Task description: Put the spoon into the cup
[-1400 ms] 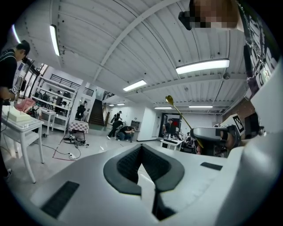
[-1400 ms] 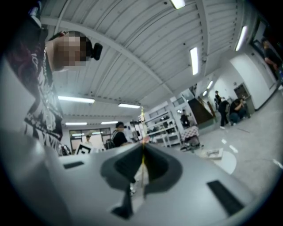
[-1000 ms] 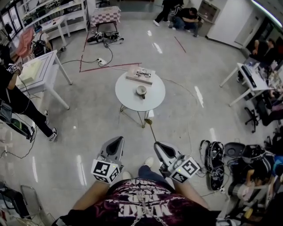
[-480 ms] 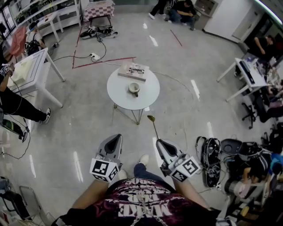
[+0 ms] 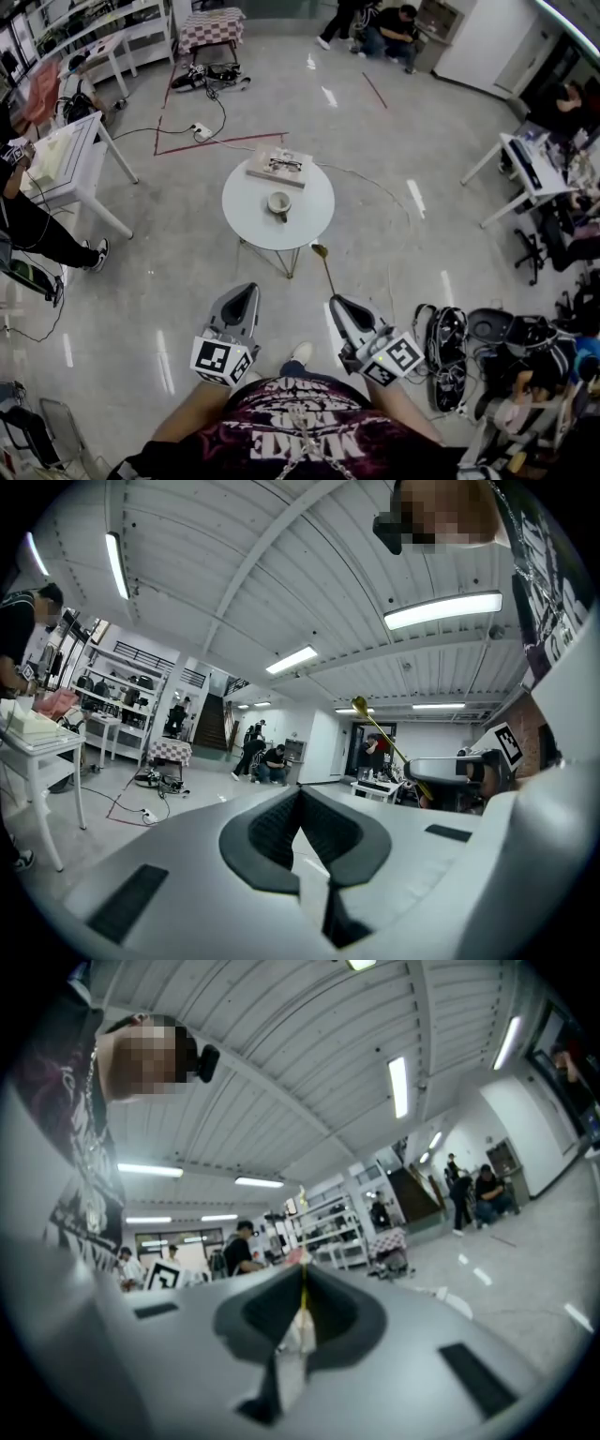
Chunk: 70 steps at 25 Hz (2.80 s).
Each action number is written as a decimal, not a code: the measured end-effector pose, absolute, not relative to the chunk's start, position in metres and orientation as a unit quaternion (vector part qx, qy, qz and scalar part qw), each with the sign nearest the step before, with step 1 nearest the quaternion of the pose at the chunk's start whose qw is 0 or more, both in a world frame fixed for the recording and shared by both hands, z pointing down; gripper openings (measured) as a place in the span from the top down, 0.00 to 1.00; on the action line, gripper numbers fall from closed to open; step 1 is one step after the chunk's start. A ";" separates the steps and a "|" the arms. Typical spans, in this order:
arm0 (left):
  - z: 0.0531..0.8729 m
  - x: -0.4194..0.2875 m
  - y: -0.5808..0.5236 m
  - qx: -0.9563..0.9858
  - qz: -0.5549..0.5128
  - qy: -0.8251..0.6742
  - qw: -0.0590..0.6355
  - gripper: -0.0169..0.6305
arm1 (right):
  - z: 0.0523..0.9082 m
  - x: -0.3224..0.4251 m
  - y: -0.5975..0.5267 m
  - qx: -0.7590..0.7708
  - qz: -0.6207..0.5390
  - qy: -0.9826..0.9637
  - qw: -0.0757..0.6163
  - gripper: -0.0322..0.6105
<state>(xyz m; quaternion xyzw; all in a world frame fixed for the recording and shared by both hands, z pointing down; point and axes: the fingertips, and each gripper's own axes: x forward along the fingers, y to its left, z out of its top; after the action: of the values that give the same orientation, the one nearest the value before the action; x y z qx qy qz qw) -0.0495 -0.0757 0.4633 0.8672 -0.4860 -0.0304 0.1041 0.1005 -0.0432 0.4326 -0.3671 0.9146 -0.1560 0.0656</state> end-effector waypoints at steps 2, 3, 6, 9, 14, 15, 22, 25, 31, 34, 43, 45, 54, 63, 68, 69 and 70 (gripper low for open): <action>0.459 -0.045 -0.082 0.866 -0.030 -0.489 0.100 0.93 | 0.429 0.104 -0.050 -0.360 -0.153 0.918 0.069 0.89; 0.457 -0.042 -0.085 0.865 -0.030 -0.491 0.098 0.93 | 0.426 0.107 -0.054 -0.357 -0.151 0.919 0.070 0.89; 0.451 -0.033 -0.091 0.863 -0.031 -0.496 0.092 0.93 | 0.419 0.117 -0.061 -0.348 -0.144 0.923 0.078 0.89; 0.446 -0.026 -0.096 0.859 -0.031 -0.505 0.084 0.93 | 0.417 0.126 -0.069 -0.340 -0.143 0.926 0.085 0.89; 0.438 -0.015 -0.103 0.849 -0.028 -0.522 0.070 0.93 | 0.416 0.138 -0.077 -0.315 -0.144 0.934 0.090 0.89; 0.437 -0.012 -0.104 0.847 -0.029 -0.526 0.068 0.93 | 0.415 0.142 -0.079 -0.310 -0.143 0.935 0.091 0.89; 0.426 0.008 -0.109 0.841 -0.022 -0.538 0.053 0.93 | 0.411 0.171 -0.090 -0.300 -0.141 0.937 0.112 0.89; 0.418 0.012 -0.111 0.839 -0.017 -0.542 0.049 0.93 | 0.408 0.182 -0.092 -0.302 -0.144 0.934 0.125 0.89; 0.421 0.017 -0.109 0.838 -0.002 -0.543 0.051 0.93 | 0.414 0.190 -0.089 -0.305 -0.152 0.931 0.132 0.89; 0.425 0.019 -0.111 0.841 0.005 -0.538 0.056 0.93 | 0.412 0.192 -0.089 -0.309 -0.151 0.929 0.135 0.89; 0.422 0.026 -0.120 0.848 0.004 -0.528 0.051 0.93 | 0.411 0.197 -0.093 -0.323 -0.151 0.924 0.138 0.89; 0.423 0.026 -0.124 0.849 0.000 -0.525 0.052 0.93 | 0.412 0.195 -0.094 -0.324 -0.149 0.925 0.134 0.89; 0.444 0.008 -0.146 0.849 0.000 -0.524 0.069 0.93 | 0.424 0.176 -0.121 -0.329 -0.157 0.925 0.113 0.89; 0.453 -0.019 -0.188 0.849 -0.002 -0.520 0.092 0.93 | 0.427 0.144 -0.160 -0.334 -0.168 0.923 0.090 0.89; 0.457 -0.035 -0.215 0.852 -0.005 -0.514 0.099 0.93 | 0.427 0.127 -0.187 -0.341 -0.171 0.920 0.087 0.89; 0.457 -0.038 -0.220 0.853 -0.006 -0.512 0.100 0.93 | 0.427 0.122 -0.192 -0.341 -0.170 0.920 0.086 0.89; 0.457 -0.042 -0.225 0.854 -0.006 -0.511 0.100 0.93 | 0.426 0.117 -0.197 -0.341 -0.169 0.921 0.085 0.89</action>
<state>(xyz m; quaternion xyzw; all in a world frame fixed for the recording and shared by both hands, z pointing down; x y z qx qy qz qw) -0.0416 -0.2252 0.4568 0.8539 -0.5107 -0.0064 0.0998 0.1171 -0.1967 0.4261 -0.3407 0.9208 -0.1695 0.0854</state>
